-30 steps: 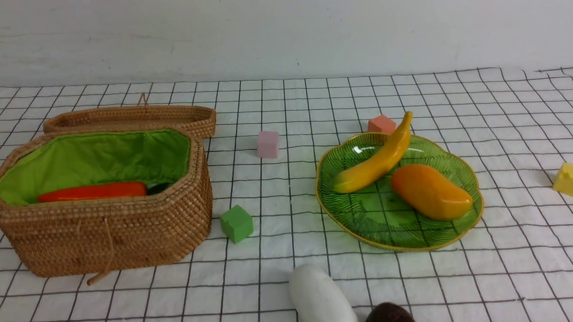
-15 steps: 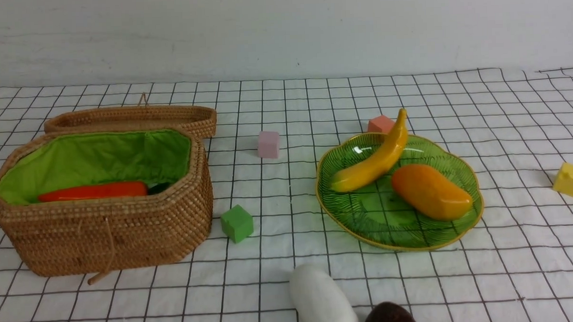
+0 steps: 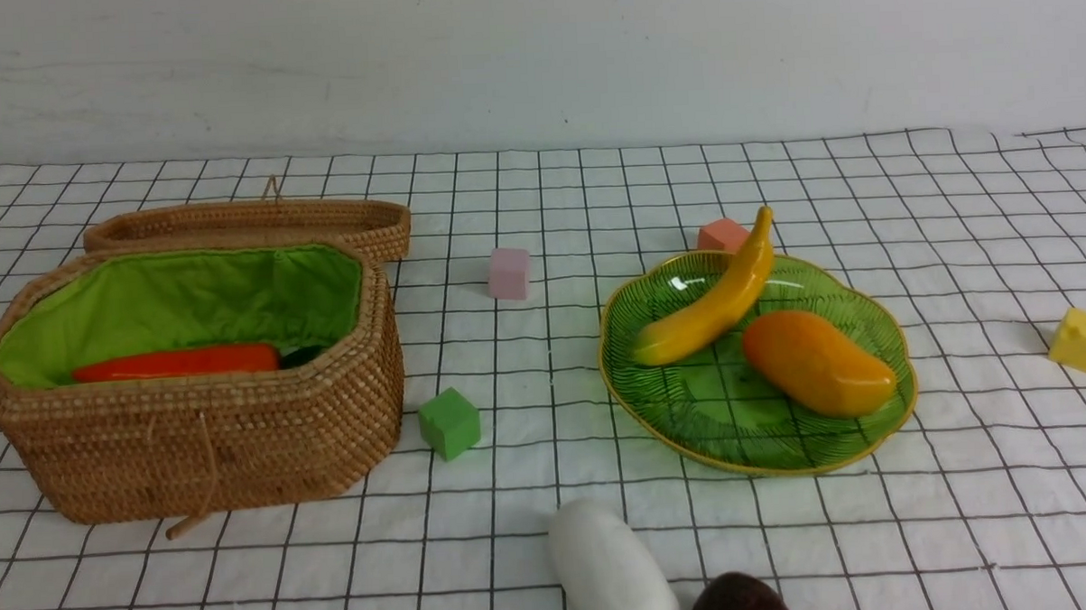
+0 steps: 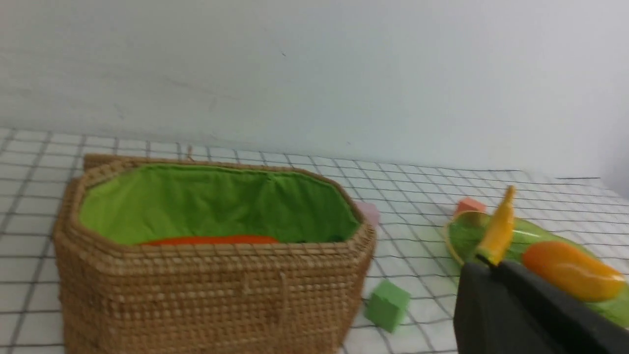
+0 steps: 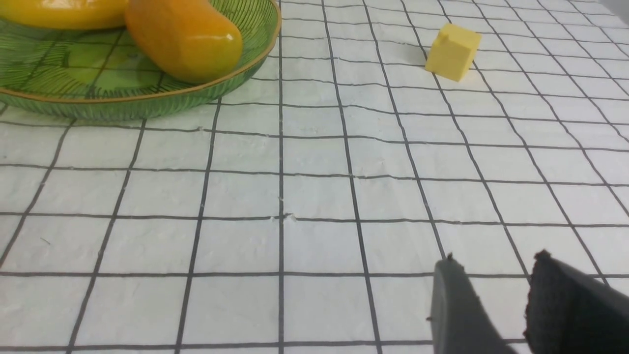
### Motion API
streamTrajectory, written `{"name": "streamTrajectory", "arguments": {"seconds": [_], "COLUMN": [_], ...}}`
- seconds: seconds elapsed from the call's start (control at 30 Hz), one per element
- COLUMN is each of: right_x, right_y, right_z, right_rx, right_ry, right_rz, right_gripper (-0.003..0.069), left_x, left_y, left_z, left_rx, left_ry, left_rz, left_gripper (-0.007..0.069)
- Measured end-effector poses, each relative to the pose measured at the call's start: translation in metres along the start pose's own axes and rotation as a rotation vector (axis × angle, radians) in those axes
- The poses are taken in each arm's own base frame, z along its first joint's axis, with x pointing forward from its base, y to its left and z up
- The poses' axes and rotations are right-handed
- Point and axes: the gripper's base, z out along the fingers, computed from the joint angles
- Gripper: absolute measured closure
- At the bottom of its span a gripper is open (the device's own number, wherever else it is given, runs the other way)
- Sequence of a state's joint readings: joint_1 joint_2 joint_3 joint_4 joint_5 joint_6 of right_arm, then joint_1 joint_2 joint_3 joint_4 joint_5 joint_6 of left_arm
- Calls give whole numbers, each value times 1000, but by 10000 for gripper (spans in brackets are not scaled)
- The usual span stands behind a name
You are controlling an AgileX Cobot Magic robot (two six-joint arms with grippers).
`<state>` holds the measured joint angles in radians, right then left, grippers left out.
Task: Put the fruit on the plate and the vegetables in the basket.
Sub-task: Use the right arm to grab a mangosteen and put it into the right plate
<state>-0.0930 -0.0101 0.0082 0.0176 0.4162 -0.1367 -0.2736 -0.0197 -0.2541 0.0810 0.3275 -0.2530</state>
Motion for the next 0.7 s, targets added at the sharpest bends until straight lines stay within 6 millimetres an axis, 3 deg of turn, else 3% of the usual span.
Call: {"name": "streamTrajectory", "arguments": {"seconds": [0.2,0.23,0.3,0.47,0.7], "right_x": [0,0,0,0,0], "right_y": [0,0,0,0,0], "right_z": [0,0,0,0,0], "right_rx": [0,0,0,0,0], "right_ry": [0,0,0,0,-1], "right_rz": [0,0,0,0,0], "right_gripper": [416,416,416,416,416], "left_x": [44,61,76,93,96], "left_y": [14,20,25,29,25], "left_z": [14,16,16,13,13], "left_rx": [-158,-214,-261,-301,-229], "left_ry": [9,53,110,262,307], "left_rz": [-1,-5,-11,-22,-12], "left_gripper": [624,623,620,616,606]}}
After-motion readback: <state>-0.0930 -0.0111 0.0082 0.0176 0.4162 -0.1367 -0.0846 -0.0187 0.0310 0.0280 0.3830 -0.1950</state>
